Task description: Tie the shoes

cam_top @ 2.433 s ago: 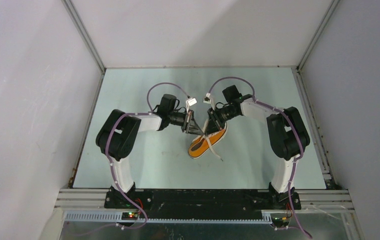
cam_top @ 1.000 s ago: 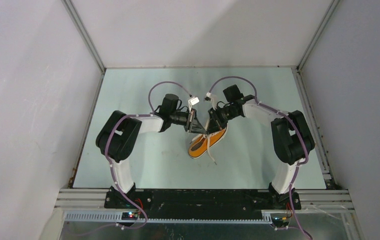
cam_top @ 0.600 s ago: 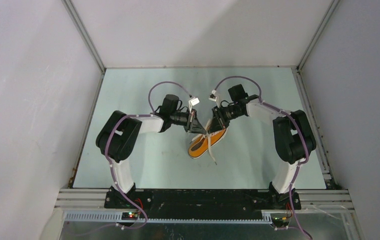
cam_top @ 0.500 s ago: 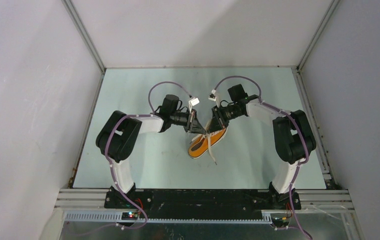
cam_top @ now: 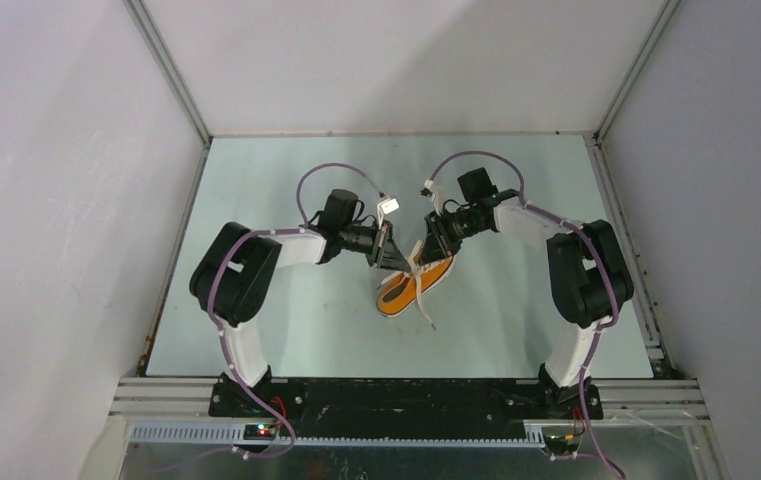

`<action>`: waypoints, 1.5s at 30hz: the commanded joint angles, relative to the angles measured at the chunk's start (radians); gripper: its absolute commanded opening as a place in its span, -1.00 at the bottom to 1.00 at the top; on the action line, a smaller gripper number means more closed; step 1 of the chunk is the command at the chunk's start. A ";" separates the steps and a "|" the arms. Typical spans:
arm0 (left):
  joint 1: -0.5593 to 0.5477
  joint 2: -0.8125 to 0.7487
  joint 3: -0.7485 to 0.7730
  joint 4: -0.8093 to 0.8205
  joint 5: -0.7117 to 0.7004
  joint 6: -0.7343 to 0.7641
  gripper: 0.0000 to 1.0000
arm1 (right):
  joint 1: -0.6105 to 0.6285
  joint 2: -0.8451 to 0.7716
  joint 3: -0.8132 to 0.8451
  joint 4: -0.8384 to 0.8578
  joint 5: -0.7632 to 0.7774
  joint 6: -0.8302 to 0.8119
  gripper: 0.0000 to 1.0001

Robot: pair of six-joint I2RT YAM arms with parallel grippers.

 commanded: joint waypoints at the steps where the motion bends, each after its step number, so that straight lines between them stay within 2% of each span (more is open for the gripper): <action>1: 0.008 -0.032 0.042 -0.050 0.117 0.070 -1.00 | 0.003 -0.027 -0.002 0.017 0.059 -0.044 -0.64; 10: 0.008 -0.023 0.067 -0.138 0.140 0.134 -1.00 | 0.040 -0.009 0.005 0.019 -0.012 -0.068 -0.44; 16: 0.008 -0.023 0.070 -0.145 0.133 0.137 -1.00 | 0.047 -0.005 0.005 0.018 -0.022 -0.075 -0.40; 22: 0.009 -0.020 0.072 -0.147 0.123 0.136 -1.00 | 0.051 0.010 0.005 0.051 -0.016 -0.060 -0.56; 27: 0.019 -0.019 0.066 -0.120 0.101 0.104 -1.00 | 0.050 0.012 0.005 0.054 -0.033 -0.060 -1.00; 32: 0.031 -0.014 0.068 -0.078 0.063 0.057 -1.00 | 0.036 0.001 0.005 0.026 -0.058 -0.079 -1.00; 42: 0.036 -0.012 0.081 -0.125 -0.009 0.088 -1.00 | 0.021 -0.009 0.005 -0.001 -0.118 -0.083 -1.00; 45: 0.029 -0.011 0.055 -0.051 -0.045 0.036 -1.00 | 0.023 -0.004 0.005 -0.004 -0.142 -0.079 -1.00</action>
